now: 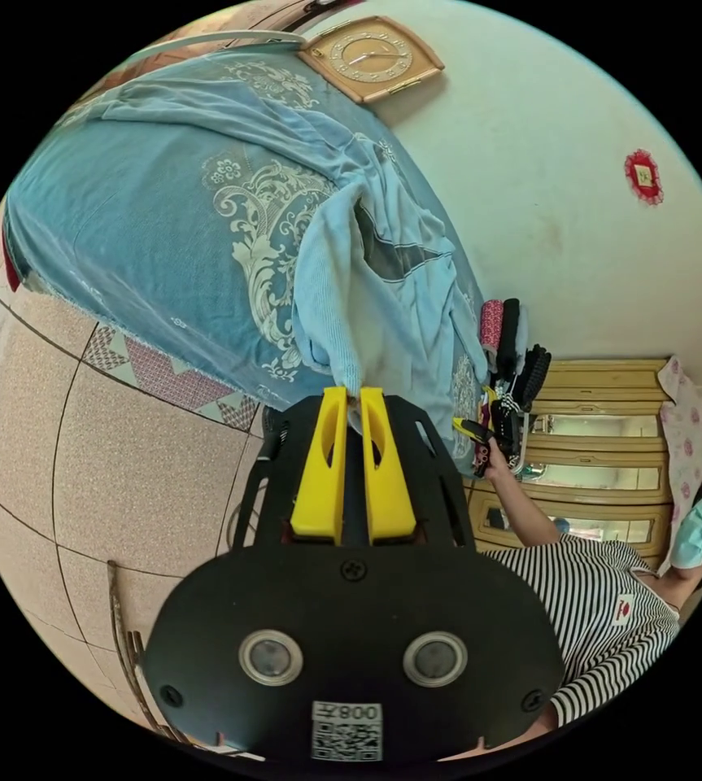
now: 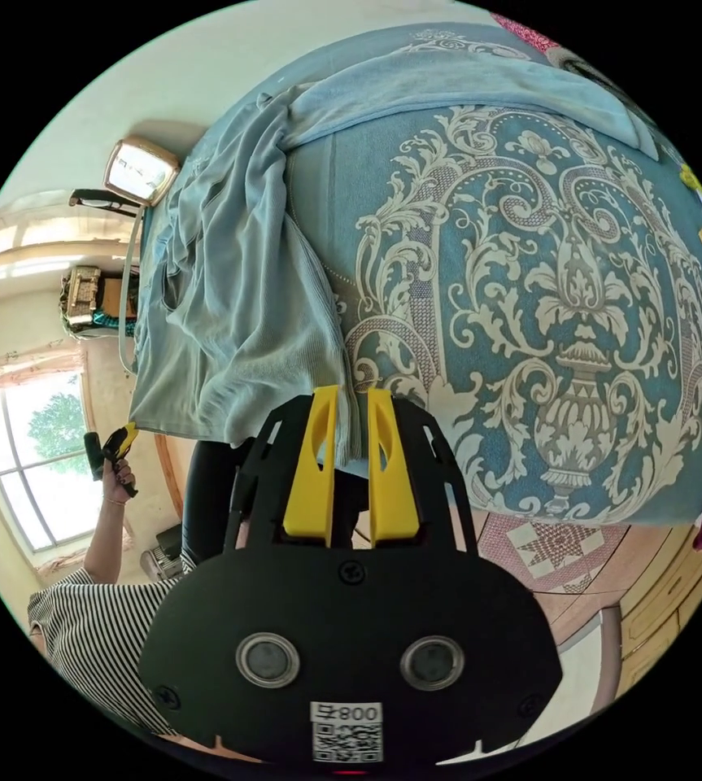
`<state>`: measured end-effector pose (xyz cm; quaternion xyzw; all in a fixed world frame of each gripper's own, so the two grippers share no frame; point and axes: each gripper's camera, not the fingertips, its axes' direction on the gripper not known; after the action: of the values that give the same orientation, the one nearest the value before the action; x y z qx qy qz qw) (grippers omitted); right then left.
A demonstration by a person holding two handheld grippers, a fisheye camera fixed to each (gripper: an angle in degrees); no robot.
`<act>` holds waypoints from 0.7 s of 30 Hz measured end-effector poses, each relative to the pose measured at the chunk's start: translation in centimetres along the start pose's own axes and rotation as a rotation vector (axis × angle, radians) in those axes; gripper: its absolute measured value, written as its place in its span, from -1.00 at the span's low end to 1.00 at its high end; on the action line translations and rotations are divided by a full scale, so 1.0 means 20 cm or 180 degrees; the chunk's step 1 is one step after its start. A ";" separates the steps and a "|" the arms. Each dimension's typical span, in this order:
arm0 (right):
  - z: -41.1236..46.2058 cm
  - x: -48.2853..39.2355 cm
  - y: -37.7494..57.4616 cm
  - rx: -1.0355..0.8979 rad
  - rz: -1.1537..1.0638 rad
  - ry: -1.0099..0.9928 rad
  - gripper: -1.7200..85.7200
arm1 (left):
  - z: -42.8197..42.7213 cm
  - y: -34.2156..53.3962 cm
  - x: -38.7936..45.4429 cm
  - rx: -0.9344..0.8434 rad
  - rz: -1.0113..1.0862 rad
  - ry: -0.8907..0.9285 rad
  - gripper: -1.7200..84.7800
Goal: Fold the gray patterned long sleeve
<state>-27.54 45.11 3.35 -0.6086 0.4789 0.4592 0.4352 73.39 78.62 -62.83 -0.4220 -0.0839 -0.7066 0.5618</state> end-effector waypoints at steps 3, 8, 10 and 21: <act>0.00 0.02 0.04 0.0042 0.0034 -0.0029 -0.78 | 0.00 0.06 0.01 -0.0030 0.0026 -0.0015 -0.89; 0.00 0.00 0.08 0.0017 0.0011 0.0137 -0.78 | -0.02 0.12 0.05 -0.0044 0.0111 -0.0014 -0.89; 0.00 0.00 0.10 0.0032 0.0023 0.0218 -0.78 | -0.03 0.15 0.06 -0.0046 0.0137 -0.0023 -0.89; -0.05 0.15 0.21 -0.0015 0.0062 -0.0396 -0.90 | -0.11 0.34 0.08 0.0060 0.0199 0.0046 -0.89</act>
<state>-31.07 42.90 0.27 -0.5752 0.4557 0.5016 0.4582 78.18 73.80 -65.51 -0.4141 -0.0733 -0.6908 0.5882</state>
